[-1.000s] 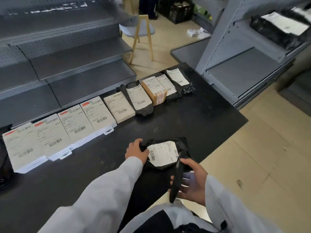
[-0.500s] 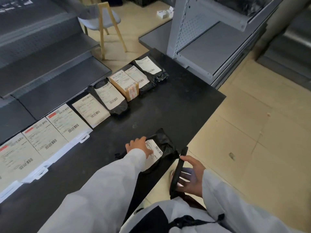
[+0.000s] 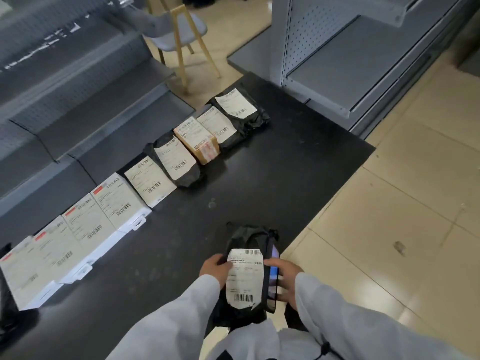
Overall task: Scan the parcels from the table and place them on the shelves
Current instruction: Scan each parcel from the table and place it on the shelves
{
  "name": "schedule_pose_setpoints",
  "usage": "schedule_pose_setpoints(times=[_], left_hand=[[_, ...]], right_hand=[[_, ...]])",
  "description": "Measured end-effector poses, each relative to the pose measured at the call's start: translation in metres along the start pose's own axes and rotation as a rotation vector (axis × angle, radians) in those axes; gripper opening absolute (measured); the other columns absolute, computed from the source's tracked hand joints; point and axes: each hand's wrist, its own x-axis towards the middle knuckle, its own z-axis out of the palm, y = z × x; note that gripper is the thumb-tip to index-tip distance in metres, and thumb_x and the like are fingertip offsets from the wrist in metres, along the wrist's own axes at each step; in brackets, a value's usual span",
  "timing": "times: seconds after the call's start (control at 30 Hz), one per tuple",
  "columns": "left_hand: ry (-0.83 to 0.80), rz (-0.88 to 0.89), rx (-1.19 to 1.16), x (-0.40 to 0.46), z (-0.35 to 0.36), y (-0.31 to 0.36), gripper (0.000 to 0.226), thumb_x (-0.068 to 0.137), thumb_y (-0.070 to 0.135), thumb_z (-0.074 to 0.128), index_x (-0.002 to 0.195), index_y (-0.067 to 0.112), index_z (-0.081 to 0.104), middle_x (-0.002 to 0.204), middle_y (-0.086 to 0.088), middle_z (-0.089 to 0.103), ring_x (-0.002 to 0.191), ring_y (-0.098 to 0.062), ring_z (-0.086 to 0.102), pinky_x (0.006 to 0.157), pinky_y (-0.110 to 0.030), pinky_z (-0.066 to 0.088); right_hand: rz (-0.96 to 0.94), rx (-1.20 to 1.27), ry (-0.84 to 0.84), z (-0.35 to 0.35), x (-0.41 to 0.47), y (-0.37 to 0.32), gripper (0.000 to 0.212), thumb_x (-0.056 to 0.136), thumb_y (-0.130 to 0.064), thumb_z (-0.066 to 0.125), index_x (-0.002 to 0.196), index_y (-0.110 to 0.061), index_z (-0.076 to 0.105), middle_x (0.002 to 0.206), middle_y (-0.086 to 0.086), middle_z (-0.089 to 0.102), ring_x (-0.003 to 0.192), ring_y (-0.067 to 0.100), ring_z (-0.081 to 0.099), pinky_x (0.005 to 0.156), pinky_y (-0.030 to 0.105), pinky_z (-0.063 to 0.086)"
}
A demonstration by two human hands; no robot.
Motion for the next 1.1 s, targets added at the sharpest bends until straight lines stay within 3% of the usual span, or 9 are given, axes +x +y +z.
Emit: schedule_pose_setpoints(times=[0.2, 0.3, 0.47, 0.6, 0.73, 0.83, 0.97, 1.1], left_hand=[[0.034, 0.054, -0.047, -0.014, 0.019, 0.051, 0.007, 0.095, 0.015, 0.06, 0.1, 0.019, 0.06, 0.102, -0.003, 0.067, 0.094, -0.027, 0.064, 0.089, -0.036, 0.051], [0.005, 0.195, -0.081, -0.028, 0.03, 0.099, 0.014, 0.093, 0.011, 0.061, 0.094, 0.025, 0.061, 0.106, 0.0, 0.07, 0.096, -0.022, 0.066, 0.089, -0.037, 0.052], [-0.164, 0.446, -0.117, -0.061, 0.062, 0.194, 0.024, 0.091, 0.002, 0.063, 0.102, 0.024, 0.06, 0.114, -0.001, 0.069, 0.107, -0.022, 0.065, 0.097, -0.045, 0.052], [-0.295, 0.612, -0.142, -0.092, 0.102, 0.259, 0.028, 0.088, 0.001, 0.068, 0.105, 0.022, 0.063, 0.103, 0.002, 0.075, 0.097, -0.018, 0.07, 0.079, -0.029, 0.056], [-0.423, 0.674, -0.127, -0.115, 0.134, 0.31, 0.03, 0.084, -0.003, 0.07, 0.104, 0.02, 0.065, 0.098, 0.0, 0.077, 0.088, -0.015, 0.074, 0.068, -0.024, 0.057], [-0.505, 0.723, -0.014, -0.119, 0.156, 0.346, 0.033, 0.082, 0.0, 0.072, 0.108, 0.018, 0.064, 0.103, -0.002, 0.076, 0.096, -0.019, 0.073, 0.074, -0.027, 0.057], [-0.6, 0.764, 0.053, -0.107, 0.199, 0.402, 0.039, 0.075, -0.002, 0.076, 0.11, 0.012, 0.063, 0.106, -0.008, 0.075, 0.1, -0.023, 0.071, 0.079, -0.033, 0.058], [-0.681, 0.75, -0.044, -0.094, 0.249, 0.478, 0.053, 0.063, 0.001, 0.087, 0.107, 0.016, 0.062, 0.098, -0.001, 0.077, 0.093, -0.017, 0.073, 0.073, -0.028, 0.058]], right_hand=[[-0.088, -0.04, -0.094, -0.032, -0.012, -0.044, 0.033, 0.08, -0.024, 0.076, 0.11, -0.013, 0.066, 0.111, 0.015, 0.068, 0.101, 0.033, 0.064, 0.09, 0.05, 0.058], [-0.207, 0.028, -0.123, -0.065, -0.033, -0.084, 0.038, 0.08, -0.019, 0.076, 0.115, -0.009, 0.064, 0.114, 0.017, 0.066, 0.103, 0.034, 0.063, 0.078, 0.045, 0.06], [-0.46, 0.177, -0.113, -0.146, -0.079, -0.134, 0.04, 0.082, -0.016, 0.075, 0.121, -0.013, 0.065, 0.117, 0.013, 0.07, 0.106, 0.03, 0.064, 0.072, 0.04, 0.057], [-0.598, 0.324, -0.062, -0.211, -0.109, -0.151, 0.055, 0.076, -0.019, 0.078, 0.128, -0.015, 0.062, 0.113, 0.007, 0.072, 0.104, 0.026, 0.066, 0.07, 0.04, 0.057], [-0.665, 0.43, -0.061, -0.257, -0.133, -0.158, 0.052, 0.074, -0.018, 0.078, 0.125, -0.015, 0.065, 0.104, 0.005, 0.074, 0.098, 0.026, 0.068, 0.069, 0.04, 0.056], [-0.709, 0.466, -0.049, -0.285, -0.143, -0.168, 0.059, 0.061, -0.021, 0.079, 0.118, -0.016, 0.07, 0.104, 0.005, 0.077, 0.099, 0.027, 0.069, 0.075, 0.043, 0.055], [-0.718, 0.531, -0.016, -0.327, -0.143, -0.199, 0.052, 0.062, -0.028, 0.072, 0.113, -0.016, 0.073, 0.106, 0.008, 0.076, 0.097, 0.027, 0.07, 0.077, 0.043, 0.055], [-0.779, 0.465, 0.062, -0.379, -0.151, -0.267, 0.049, 0.066, -0.028, 0.071, 0.114, -0.019, 0.073, 0.109, 0.006, 0.076, 0.103, 0.026, 0.07, 0.082, 0.043, 0.055]])
